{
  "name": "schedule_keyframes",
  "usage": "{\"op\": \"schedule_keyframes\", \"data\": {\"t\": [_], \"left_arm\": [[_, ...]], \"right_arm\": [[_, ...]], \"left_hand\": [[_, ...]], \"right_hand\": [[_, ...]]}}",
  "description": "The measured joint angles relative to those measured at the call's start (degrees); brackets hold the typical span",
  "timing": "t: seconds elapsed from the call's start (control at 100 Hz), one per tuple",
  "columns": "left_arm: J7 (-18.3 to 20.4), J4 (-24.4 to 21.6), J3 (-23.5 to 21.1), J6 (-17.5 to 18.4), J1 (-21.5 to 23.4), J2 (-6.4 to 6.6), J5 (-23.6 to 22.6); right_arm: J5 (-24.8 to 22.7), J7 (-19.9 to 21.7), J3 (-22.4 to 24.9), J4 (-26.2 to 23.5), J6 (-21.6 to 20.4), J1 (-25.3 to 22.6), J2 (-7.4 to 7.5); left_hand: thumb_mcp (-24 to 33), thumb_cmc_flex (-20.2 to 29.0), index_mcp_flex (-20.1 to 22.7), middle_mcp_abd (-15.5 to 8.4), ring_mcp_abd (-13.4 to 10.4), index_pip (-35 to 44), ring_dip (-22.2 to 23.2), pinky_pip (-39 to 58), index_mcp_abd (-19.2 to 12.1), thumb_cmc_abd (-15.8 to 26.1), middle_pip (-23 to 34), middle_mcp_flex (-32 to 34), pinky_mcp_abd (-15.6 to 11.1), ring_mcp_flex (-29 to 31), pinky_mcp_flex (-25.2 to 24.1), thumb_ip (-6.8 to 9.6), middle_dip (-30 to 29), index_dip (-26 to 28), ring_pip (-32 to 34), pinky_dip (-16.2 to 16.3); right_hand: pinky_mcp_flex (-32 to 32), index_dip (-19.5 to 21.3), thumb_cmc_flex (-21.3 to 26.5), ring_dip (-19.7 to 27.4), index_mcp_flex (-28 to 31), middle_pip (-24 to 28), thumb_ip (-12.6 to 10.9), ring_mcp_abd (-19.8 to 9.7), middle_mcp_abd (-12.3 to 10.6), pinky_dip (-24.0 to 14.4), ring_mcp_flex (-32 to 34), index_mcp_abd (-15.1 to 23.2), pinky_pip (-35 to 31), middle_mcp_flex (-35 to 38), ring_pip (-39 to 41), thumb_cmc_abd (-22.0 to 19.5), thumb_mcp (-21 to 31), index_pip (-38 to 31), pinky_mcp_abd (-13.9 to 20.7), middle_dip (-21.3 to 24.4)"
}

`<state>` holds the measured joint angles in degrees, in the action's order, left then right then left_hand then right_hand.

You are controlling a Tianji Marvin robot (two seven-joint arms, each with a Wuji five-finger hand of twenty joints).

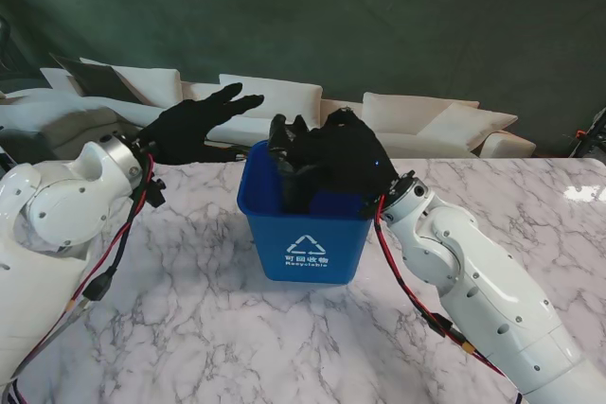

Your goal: Fit the garbage bag over the bin

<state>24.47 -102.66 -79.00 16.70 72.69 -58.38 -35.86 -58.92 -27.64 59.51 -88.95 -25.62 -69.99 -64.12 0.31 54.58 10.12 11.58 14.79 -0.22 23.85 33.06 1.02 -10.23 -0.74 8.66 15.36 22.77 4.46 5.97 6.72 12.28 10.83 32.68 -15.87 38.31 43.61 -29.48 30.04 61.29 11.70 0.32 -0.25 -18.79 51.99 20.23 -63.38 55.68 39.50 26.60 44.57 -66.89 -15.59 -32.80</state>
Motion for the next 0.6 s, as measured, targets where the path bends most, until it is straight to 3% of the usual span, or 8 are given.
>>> {"op": "schedule_keyframes", "data": {"t": [0.1, 0.19, 0.28, 0.4, 0.47, 0.56, 0.6], "left_arm": [[0.7, 1.01, 3.06, -0.15, -3.3, 0.49, -1.6], [1.45, 2.16, 5.42, -1.29, -5.73, 0.52, -2.02], [2.99, 3.32, 7.52, -3.31, -7.89, 0.52, -2.36], [5.03, 4.75, 9.83, -4.15, -10.36, 0.52, -2.31], [5.22, 5.44, 11.14, -4.38, -11.46, 0.55, -2.29], [4.67, 6.47, 13.03, -5.59, -12.61, 0.53, -2.26], [3.51, 7.09, 13.81, -6.27, -12.93, 0.43, -2.22]], "right_arm": [[0.05, 0.0, 0.1, 0.0, -0.01, 0.0, 0.0], [0.3, 0.0, 0.07, 0.07, 0.05, 0.03, 0.0], [0.56, 0.0, -0.13, 0.3, 0.15, 0.19, -0.01], [0.83, -0.01, -0.32, 0.5, 0.26, 0.29, -0.09], [0.87, -0.02, -0.33, 0.5, 0.26, 0.31, -0.14], [0.87, 0.0, -0.26, 0.38, 0.12, 0.31, -0.16], [0.86, 0.06, -0.19, 0.29, 0.11, 0.3, -0.17]], "left_hand": [[2.89, 0.75, 0.0, 0.08, -0.05, 0.0, -1.28, -1.27, -0.54, -1.5, -0.63, -1.34, -0.01, -0.02, 1.18, 3.46, -2.9, 0.01, -0.12, -0.66], [6.53, 0.75, 0.0, 1.86, -0.12, 0.0, -2.45, -1.35, -0.56, -2.32, -0.66, -1.34, -0.93, 0.0, 2.25, 6.79, -4.96, 0.02, -0.12, -0.69], [8.79, 1.98, 0.0, 2.61, -0.16, 0.0, -2.7, -1.38, -0.56, -2.1, -0.66, -1.36, -1.99, 0.06, 3.08, 8.4, -5.01, -0.1, -0.12, -0.83], [8.85, 3.1, 0.0, 2.57, -0.45, 0.0, -2.71, -1.38, -0.56, -2.1, -0.66, -1.36, -2.3, 0.33, 3.62, 8.48, -5.02, -0.1, -0.12, -0.83], [6.94, 3.83, 0.12, 2.51, -0.85, 0.09, -2.71, -0.33, -0.68, -2.1, -0.66, -1.24, -2.69, 1.88, 4.14, 4.95, -5.02, 0.95, -0.12, -0.84], [4.87, 5.15, 3.76, 2.58, -1.5, 2.96, -2.71, 1.28, -2.28, -2.06, -0.43, 2.45, -2.94, 4.65, 4.99, 2.78, -4.82, 3.77, 0.04, -0.91], [4.24, 5.76, 5.67, 2.65, -1.69, 4.71, -2.54, 2.0, -3.05, -1.95, 0.24, 5.21, -2.95, 5.72, 5.09, 2.68, -4.11, 5.43, 0.24, -0.93]], "right_hand": [[0.0, 0.0, 0.0, 0.0, 0.0, 0.0, 0.0, 0.0, -0.01, 0.0, 0.0, 0.06, 0.24, 0.0, -0.01, -0.01, -0.05, 0.0, -0.01, 0.0], [0.0, -0.01, 0.0, 0.0, 0.0, 0.0, 0.0, 0.0, -0.02, 0.0, 0.0, 0.34, 0.25, 0.0, -0.02, -0.01, -0.24, 0.0, -0.01, 0.0], [0.0, -0.02, 0.0, 0.0, 0.0, 0.0, 0.0, 0.0, -0.02, 0.0, 0.0, 0.37, 0.25, 0.0, -0.02, -0.01, -0.25, 0.0, -0.01, 0.0], [0.0, -0.02, 0.0, 0.0, 0.0, 0.0, 0.0, 0.0, -0.02, 0.0, 0.0, 0.39, 0.25, 0.0, -0.02, -0.01, -0.26, 0.0, -0.01, 0.0], [0.0, -0.02, 0.0, 0.0, 0.0, 0.0, 0.0, -0.01, -0.03, 0.0, 0.0, 0.39, 0.26, 0.0, -0.02, -0.01, -0.26, 0.0, -0.02, 0.0], [0.0, -0.02, 0.0, 0.0, 0.0, 0.0, 0.0, -0.01, -0.03, 0.0, 0.0, 0.4, 0.26, 0.0, -0.03, -0.01, -0.26, 0.0, -0.02, 0.0], [0.0, -0.02, 0.0, 0.0, -0.01, 0.0, 0.0, -0.01, -0.03, 0.0, 0.0, 0.4, 0.26, 0.0, -0.03, -0.01, -0.26, 0.0, -0.02, 0.0]]}}
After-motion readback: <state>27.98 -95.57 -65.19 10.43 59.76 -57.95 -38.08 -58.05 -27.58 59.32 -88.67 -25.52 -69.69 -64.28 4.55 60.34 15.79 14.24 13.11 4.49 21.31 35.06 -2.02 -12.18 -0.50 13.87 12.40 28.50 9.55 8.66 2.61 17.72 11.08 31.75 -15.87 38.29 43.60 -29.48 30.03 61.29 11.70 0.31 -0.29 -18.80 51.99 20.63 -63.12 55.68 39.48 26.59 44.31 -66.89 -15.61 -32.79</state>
